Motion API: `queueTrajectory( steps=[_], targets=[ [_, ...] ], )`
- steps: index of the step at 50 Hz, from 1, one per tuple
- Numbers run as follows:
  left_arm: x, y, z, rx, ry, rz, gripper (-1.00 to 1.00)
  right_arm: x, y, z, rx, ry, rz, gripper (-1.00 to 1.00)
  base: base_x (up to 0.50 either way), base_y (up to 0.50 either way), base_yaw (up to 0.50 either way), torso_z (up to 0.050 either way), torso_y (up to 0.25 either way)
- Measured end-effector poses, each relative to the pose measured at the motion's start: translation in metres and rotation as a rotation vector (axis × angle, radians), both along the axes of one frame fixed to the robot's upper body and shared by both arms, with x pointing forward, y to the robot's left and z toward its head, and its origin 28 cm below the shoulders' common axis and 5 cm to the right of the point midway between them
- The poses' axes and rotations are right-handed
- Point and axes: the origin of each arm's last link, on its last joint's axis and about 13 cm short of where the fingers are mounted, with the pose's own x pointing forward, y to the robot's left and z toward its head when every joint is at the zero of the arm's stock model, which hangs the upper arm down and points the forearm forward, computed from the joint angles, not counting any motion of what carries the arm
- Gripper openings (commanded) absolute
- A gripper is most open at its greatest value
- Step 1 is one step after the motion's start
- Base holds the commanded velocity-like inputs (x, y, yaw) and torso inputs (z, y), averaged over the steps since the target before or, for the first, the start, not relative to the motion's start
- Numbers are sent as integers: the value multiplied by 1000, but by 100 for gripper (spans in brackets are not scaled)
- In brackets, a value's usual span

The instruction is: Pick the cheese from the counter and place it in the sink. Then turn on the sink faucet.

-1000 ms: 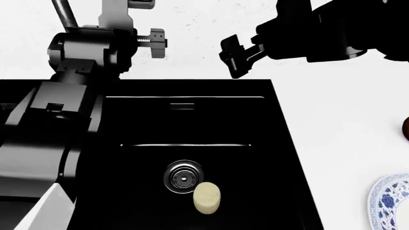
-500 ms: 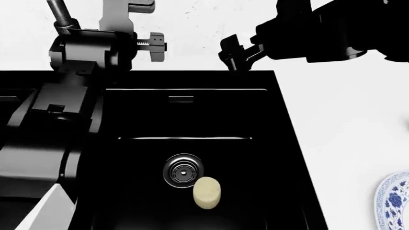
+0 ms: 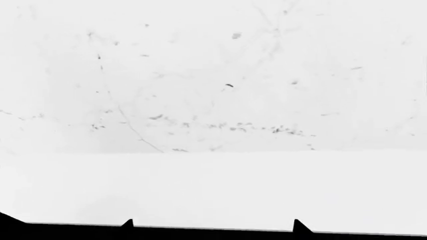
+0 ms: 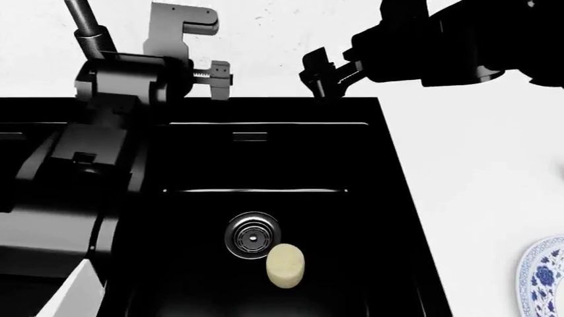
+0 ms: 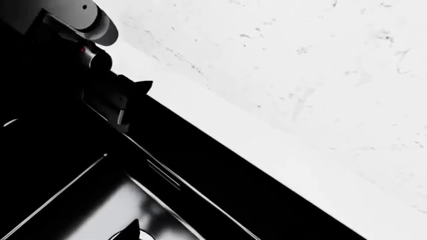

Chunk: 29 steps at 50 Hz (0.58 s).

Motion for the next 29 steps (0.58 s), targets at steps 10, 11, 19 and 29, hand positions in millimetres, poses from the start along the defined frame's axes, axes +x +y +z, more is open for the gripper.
queueTrajectory(
  steps=[10,11,19,29],
  targets=[
    [0,4,-5,105,17,-47,100,1,0,-1,3,3,3,100,2,0,0,0,0],
    [0,4,-6,121,19,-49,100,1,0,-2,3,4,3,100,19,0,-4,0,0],
    [1,1,-12,207,17,-29,100,3,1,-4,2,10,5,100,14,0,-5,0,-3],
    [1,-2,-15,250,16,-24,100,5,1,-7,2,16,7,100,14,0,-7,0,-4]
  ],
)
